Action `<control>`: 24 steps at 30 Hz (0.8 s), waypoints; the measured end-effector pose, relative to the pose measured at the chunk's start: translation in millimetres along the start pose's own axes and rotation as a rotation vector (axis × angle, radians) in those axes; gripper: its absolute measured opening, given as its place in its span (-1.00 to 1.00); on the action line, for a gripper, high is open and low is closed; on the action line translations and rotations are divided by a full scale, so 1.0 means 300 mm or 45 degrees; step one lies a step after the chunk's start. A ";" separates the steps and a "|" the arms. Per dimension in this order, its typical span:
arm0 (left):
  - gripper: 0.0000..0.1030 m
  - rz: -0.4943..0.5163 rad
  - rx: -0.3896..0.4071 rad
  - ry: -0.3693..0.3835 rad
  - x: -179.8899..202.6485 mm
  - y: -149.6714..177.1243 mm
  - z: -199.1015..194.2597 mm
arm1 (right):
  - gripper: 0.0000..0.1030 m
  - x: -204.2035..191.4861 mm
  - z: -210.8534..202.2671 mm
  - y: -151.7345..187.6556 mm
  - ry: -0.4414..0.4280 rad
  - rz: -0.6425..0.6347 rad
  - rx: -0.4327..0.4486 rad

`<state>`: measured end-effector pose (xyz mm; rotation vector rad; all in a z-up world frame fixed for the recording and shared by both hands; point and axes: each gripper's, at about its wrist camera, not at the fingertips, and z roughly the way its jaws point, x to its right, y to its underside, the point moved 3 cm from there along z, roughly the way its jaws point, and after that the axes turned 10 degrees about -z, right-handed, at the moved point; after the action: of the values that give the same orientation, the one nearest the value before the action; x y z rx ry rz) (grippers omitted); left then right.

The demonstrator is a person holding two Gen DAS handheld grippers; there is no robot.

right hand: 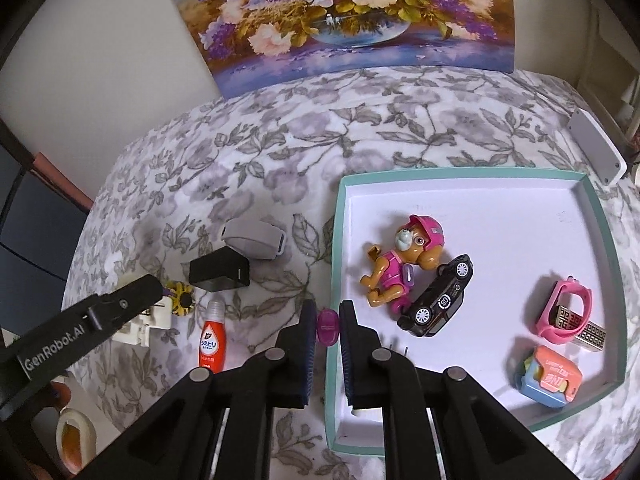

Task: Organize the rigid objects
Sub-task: 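Grasp the pink tube with the right tool while the left tool lifts the clip, then carry the clip and pink tube into the tray and open both tools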

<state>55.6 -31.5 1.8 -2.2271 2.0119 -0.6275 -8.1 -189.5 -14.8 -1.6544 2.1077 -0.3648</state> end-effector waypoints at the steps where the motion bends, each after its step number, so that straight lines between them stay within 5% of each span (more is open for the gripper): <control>1: -0.01 0.003 -0.001 0.004 0.004 0.001 -0.001 | -0.76 0.000 -0.002 0.000 -0.005 0.001 0.000; 17: -0.01 0.173 0.050 0.047 0.155 0.062 -0.046 | -0.76 0.155 -0.217 -0.037 -0.034 0.173 0.225; 24: -0.01 0.372 0.038 0.081 0.335 0.170 -0.031 | -0.77 0.357 -0.273 -0.012 0.263 0.276 0.239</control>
<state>10.3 -133.7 18.9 -1.8657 2.2806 -0.6959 -65.5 -298.7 39.6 -1.3163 2.2949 -0.6650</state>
